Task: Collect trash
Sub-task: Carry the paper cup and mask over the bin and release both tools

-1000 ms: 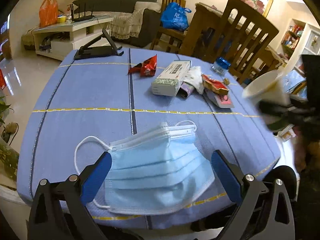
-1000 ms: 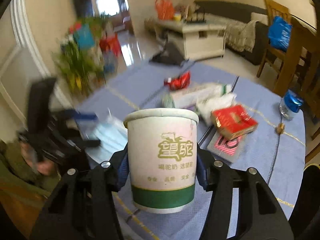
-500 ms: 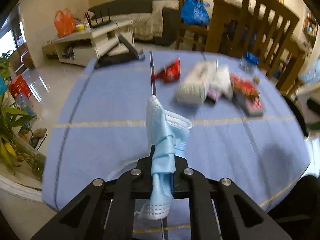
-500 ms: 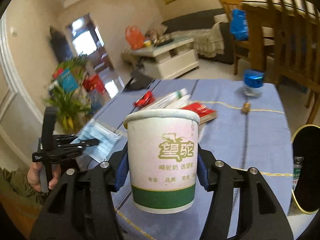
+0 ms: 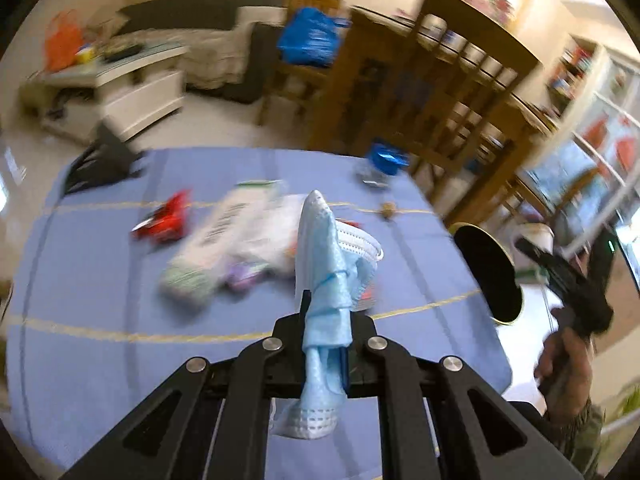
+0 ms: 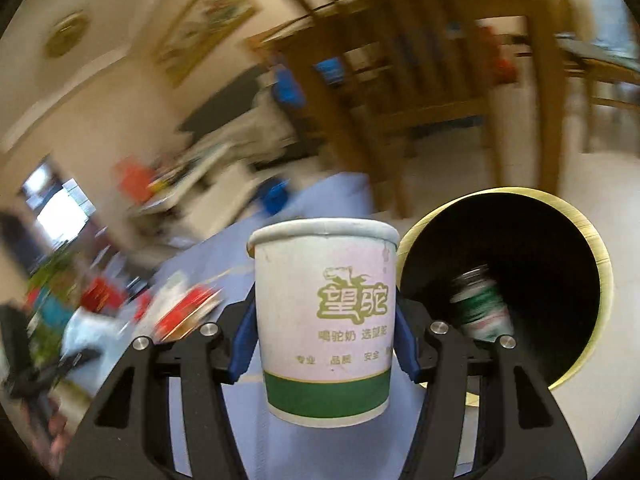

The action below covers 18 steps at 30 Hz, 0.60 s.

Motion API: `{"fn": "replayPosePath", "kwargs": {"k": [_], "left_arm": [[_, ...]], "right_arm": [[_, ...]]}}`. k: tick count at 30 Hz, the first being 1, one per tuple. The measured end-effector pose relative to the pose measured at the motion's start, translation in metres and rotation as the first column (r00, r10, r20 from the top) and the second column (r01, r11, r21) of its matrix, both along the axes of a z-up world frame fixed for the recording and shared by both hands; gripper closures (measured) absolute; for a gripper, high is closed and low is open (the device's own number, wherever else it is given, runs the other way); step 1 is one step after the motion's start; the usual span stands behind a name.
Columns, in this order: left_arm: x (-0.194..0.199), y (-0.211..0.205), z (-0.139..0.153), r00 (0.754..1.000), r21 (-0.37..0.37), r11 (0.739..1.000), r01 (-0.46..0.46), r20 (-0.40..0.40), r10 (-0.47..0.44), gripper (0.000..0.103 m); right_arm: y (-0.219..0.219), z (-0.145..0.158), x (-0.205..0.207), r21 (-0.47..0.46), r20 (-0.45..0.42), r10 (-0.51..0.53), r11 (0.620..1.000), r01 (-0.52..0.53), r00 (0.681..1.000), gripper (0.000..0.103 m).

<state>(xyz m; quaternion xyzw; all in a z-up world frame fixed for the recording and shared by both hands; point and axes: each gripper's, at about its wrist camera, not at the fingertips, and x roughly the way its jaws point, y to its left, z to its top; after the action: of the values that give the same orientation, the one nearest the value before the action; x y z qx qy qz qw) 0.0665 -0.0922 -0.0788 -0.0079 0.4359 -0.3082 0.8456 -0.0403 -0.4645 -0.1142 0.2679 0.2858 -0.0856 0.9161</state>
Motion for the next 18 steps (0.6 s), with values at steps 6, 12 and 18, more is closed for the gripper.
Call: {"fn": "replayPosePath", "kwargs": {"k": [6, 12, 18], "left_arm": [[-0.014, -0.083, 0.008, 0.987, 0.019, 0.988, 0.154, 0.051, -0.154, 0.091], [-0.022, -0.160, 0.002, 0.960, 0.032, 0.961, 0.275, 0.047, -0.276, 0.091], [-0.034, -0.236, -0.008, 0.926, 0.079, 0.926, 0.369, 0.052, -0.373, 0.088]], "right_arm": [[-0.055, -0.032, 0.017, -0.101, -0.152, -0.266, 0.962, 0.253, 0.952, 0.040], [-0.085, -0.035, -0.012, -0.028, -0.105, -0.426, 0.904, 0.426, 0.899, 0.009], [-0.104, -0.032, -0.058, 0.073, -0.011, -0.545, 0.836, 0.544, 0.839, 0.007]]}}
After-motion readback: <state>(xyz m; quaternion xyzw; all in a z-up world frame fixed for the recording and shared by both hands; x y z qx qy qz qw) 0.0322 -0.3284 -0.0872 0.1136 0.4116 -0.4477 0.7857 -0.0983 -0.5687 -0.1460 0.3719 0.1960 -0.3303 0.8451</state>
